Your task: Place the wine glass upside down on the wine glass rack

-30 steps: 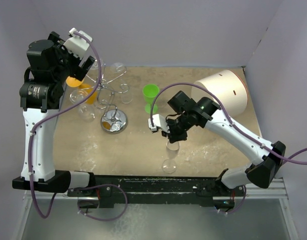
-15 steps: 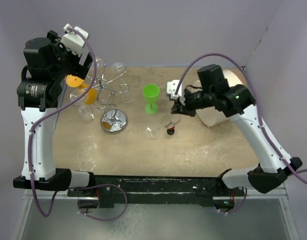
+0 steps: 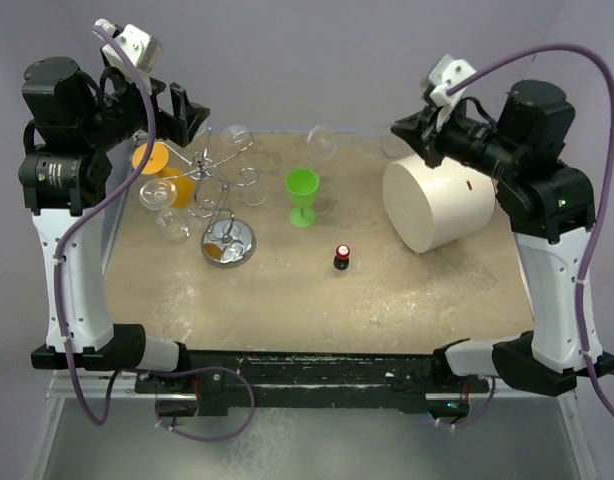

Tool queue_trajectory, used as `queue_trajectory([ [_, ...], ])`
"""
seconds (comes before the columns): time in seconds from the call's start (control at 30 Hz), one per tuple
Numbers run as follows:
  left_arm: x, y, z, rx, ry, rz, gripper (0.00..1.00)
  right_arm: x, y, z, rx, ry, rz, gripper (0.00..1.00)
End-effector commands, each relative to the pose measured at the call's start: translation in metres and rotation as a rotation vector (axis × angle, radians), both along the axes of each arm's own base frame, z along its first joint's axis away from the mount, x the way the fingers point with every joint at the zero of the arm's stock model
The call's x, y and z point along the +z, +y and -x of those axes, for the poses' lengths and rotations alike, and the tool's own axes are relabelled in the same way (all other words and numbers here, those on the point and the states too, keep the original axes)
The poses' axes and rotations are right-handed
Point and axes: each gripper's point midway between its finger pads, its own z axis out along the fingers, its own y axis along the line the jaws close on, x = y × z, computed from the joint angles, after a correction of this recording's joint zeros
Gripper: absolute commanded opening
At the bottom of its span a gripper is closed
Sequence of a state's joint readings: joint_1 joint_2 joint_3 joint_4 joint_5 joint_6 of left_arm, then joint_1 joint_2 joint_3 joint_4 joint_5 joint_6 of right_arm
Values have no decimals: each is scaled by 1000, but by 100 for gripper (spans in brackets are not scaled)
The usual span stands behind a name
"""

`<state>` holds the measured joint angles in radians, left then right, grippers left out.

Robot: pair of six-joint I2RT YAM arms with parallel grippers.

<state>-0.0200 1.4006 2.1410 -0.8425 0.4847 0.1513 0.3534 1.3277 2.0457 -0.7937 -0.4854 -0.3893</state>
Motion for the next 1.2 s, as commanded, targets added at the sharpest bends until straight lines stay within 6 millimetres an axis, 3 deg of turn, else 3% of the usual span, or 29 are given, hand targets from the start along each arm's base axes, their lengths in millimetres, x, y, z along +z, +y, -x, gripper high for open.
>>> queue_trajectory([
  [0.0,13,-31,3,-158,28,172,98,63,-17,-19,-164,-105,-178,0],
  [0.27,17,-56,-9,-273,103,359,94,91,-11,-34,-176,-117,-297,0],
  [0.47,6,-92,-16,-383,180,421,92,99,2,-24,-92,-106,-326,0],
  [0.7,-24,-130,-32,-407,261,409,87,95,15,-5,33,-113,-281,0],
  [1.17,-57,-153,-26,-513,425,478,62,94,20,1,79,-112,-265,0],
])
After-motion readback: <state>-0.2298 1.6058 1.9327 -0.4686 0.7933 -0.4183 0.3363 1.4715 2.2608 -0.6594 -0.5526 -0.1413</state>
